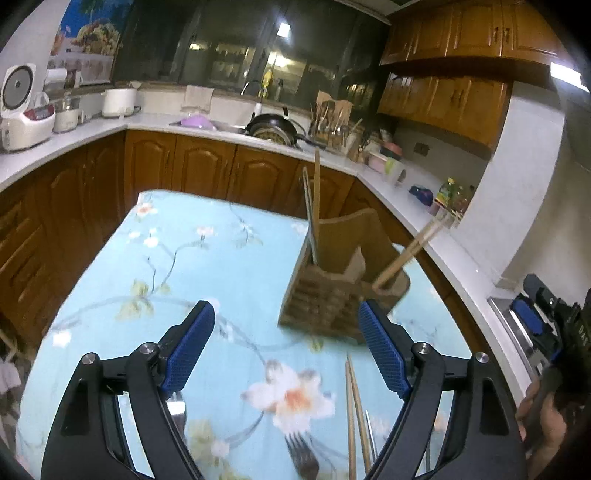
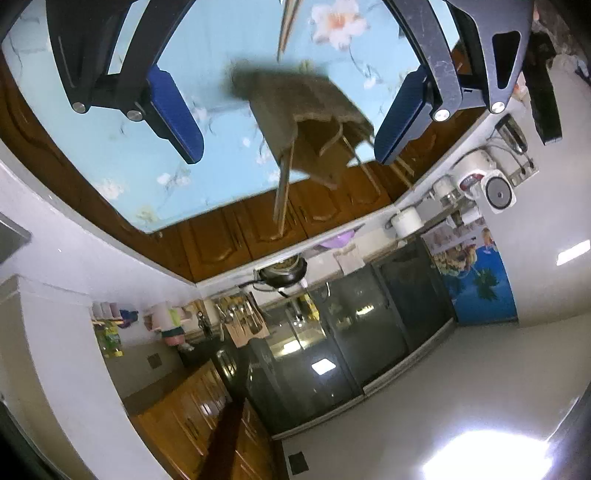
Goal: Organize utensils
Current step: 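Move both tools back over the fork and spoon on the tablecloth, then grasp a silver fork with the left tool while the right tool grasps a silver spoon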
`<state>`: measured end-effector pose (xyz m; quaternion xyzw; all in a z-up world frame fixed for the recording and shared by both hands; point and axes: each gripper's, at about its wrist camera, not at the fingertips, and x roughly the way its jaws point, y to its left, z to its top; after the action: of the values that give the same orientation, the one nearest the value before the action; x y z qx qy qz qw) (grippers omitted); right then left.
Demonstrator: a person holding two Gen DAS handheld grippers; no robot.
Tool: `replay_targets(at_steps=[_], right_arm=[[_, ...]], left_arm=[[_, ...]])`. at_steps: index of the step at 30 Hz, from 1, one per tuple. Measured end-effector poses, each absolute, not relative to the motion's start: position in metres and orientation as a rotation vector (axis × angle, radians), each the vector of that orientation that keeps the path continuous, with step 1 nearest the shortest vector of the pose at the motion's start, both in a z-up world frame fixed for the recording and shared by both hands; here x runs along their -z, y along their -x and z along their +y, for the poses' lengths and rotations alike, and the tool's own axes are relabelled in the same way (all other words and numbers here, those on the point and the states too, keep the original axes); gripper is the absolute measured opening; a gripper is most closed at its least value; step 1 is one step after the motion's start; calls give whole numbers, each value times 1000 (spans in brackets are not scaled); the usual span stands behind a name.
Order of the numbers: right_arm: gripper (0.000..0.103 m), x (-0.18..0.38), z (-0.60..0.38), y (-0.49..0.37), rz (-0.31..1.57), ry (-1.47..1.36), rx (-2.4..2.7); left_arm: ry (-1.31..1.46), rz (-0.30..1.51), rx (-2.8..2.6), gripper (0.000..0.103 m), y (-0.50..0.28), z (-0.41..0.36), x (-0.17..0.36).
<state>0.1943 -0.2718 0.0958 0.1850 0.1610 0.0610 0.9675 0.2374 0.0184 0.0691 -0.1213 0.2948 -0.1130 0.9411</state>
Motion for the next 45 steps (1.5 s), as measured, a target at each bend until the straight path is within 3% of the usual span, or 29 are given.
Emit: replay_targets(at_steps=[16,34,41,45], right_arm=[[95,-33,-266,-112,499,-312,-65],[93,15,-252,-91,661,-257,-59],[71,32,-249,-107,751,-237,-50],[64,40,-253,-115,790,-236,-35]], left_arm=[[305,762,234,82,-165,29,-11],[247,897,270,82,-156,-1,24],[201,949,274,82,-168,-17,34],[166,977,276,82,-179,-27,40]])
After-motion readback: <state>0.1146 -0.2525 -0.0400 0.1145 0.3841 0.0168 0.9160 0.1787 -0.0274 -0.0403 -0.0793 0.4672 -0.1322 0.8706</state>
